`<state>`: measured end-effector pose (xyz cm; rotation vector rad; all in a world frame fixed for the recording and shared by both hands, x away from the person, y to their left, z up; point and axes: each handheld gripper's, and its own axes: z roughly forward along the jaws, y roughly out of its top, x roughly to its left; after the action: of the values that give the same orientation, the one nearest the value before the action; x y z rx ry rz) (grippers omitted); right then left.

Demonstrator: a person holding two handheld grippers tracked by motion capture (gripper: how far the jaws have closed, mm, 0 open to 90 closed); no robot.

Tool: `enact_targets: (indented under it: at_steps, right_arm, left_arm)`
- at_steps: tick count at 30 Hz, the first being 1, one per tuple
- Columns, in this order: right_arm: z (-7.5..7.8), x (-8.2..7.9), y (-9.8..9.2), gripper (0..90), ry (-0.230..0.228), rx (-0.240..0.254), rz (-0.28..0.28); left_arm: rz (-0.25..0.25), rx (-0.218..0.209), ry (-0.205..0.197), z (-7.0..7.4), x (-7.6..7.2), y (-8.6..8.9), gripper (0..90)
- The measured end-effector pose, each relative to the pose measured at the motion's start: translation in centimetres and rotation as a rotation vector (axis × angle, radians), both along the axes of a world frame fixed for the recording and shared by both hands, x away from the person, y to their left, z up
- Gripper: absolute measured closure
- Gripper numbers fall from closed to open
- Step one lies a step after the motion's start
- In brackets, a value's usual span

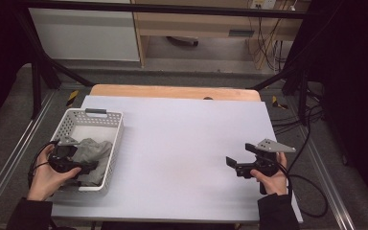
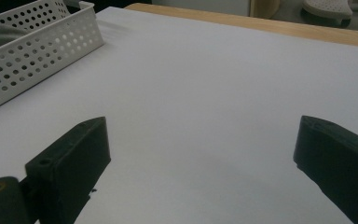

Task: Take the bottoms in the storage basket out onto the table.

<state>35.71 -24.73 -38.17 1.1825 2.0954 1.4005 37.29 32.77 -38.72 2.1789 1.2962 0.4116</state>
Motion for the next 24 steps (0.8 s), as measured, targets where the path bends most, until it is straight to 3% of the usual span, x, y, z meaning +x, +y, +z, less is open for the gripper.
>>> enact_targets:
  at_steps: [6, 24]
  right_arm:
    - [-0.04, 0.05, 0.15, 3.9, 0.002, -0.002, 0.002]
    - [-0.03, 0.02, 0.13, 4.2, 0.006, -0.001, 0.002]
  left_arm:
    - [0.007, -0.017, 0.021, -0.19, 0.0, -0.06, 23.0]
    - [-0.003, -0.009, 0.043, -0.31, 0.06, -0.47, 40.4]
